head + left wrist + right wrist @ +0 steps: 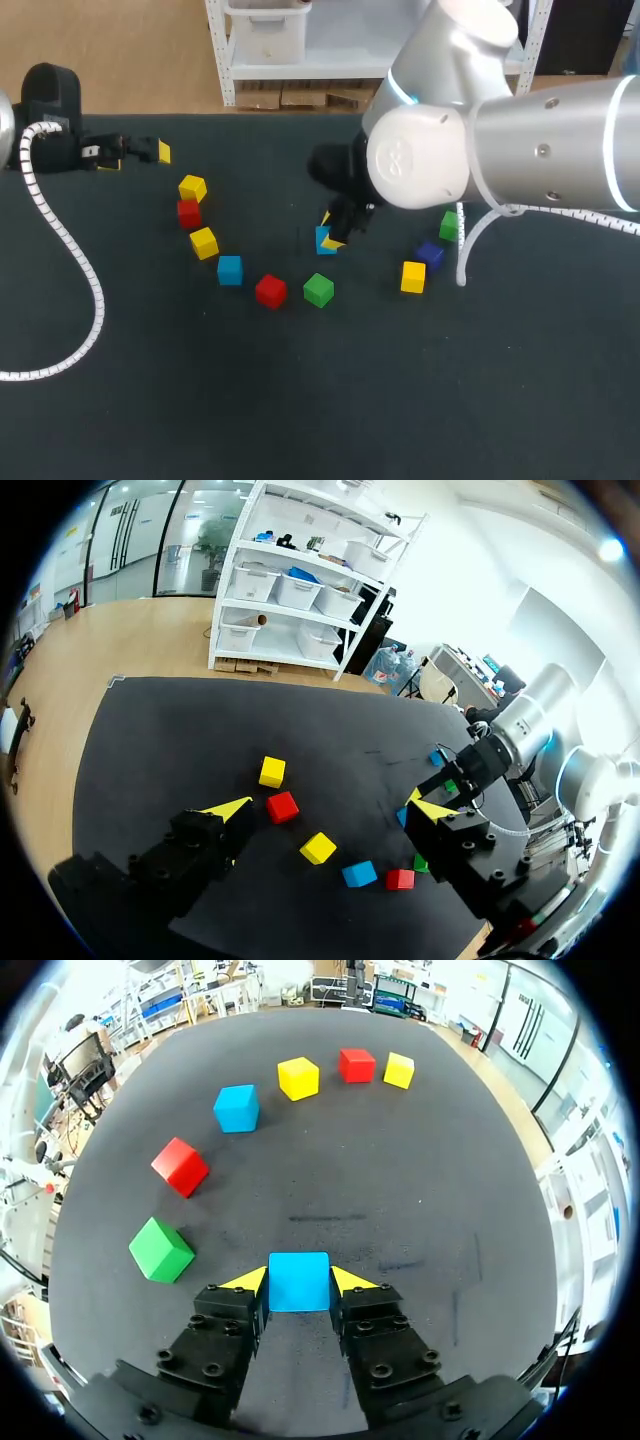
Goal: Place the blue cubes, place green cubes on the blue cubes, place the yellow cubes on the green cubes, then place the red cubes on the yellow cubes, and place purple cube on the red cubes.
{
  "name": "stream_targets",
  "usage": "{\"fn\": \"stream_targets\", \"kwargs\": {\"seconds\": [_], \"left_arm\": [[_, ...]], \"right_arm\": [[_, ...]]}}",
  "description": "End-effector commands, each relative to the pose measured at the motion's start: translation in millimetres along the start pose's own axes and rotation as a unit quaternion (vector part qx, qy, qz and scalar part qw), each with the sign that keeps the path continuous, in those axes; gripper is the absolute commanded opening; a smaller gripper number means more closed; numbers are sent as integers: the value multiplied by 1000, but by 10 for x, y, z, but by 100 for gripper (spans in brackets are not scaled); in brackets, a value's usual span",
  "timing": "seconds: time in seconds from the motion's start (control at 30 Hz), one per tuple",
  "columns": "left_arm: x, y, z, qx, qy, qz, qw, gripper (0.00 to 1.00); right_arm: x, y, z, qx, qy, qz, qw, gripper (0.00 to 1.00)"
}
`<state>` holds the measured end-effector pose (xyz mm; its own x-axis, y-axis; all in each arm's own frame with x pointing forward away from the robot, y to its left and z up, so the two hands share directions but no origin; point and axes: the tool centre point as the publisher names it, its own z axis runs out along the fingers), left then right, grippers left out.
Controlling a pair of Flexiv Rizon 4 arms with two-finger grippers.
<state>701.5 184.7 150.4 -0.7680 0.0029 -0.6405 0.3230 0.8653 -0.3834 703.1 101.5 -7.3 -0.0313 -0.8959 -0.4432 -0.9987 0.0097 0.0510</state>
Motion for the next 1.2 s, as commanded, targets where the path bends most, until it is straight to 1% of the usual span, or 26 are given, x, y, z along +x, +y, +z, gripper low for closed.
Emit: {"fn": "stream_targets", "kwargs": {"seconds": [0.03,0.1,0.17,0.2,0.23,0.27,0.3,0.33,0.53,0.73,0.97,1.2], "left_arm": [[2,2,-1,0,0,0,1000,100],[2,2,-1,0,0,0,1000,100],[2,2,-1,0,0,0,1000,100],[2,2,-1,0,0,0,1000,100],[2,2,-1,0,0,0,1000,100],[2,2,-1,0,0,0,1000,100],[2,2,-1,0,0,0,1000,100],[2,2,-1,0,0,0,1000,100],[2,2,-1,0,0,0,1000,100],[2,2,-1,0,0,0,1000,100],[2,2,-1,0,0,0,1000,100],[2,2,-1,0,0,0,1000,100]], "right_arm": [[6,-27,4,-3,-1,1,1000,41],[12,-28,-4,-3,-1,1,1000,43],[16,-29,-13,-3,0,2,1000,49],[18,-29,-19,-3,-1,2,1000,79],[19,-26,-24,-3,-1,1,1000,87],[20,-25,-28,-3,-1,2,1000,84],[21,-23,-33,-3,-1,2,1000,90],[22,-20,-40,-4,-1,2,1000,100],[13,18,-156,1,-3,2,1000,100],[45,62,-369,3,1,2,1000,100],[232,28,-674,-4,22,1,1000,100],[524,-76,-940,10,34,22,999,100]]}}
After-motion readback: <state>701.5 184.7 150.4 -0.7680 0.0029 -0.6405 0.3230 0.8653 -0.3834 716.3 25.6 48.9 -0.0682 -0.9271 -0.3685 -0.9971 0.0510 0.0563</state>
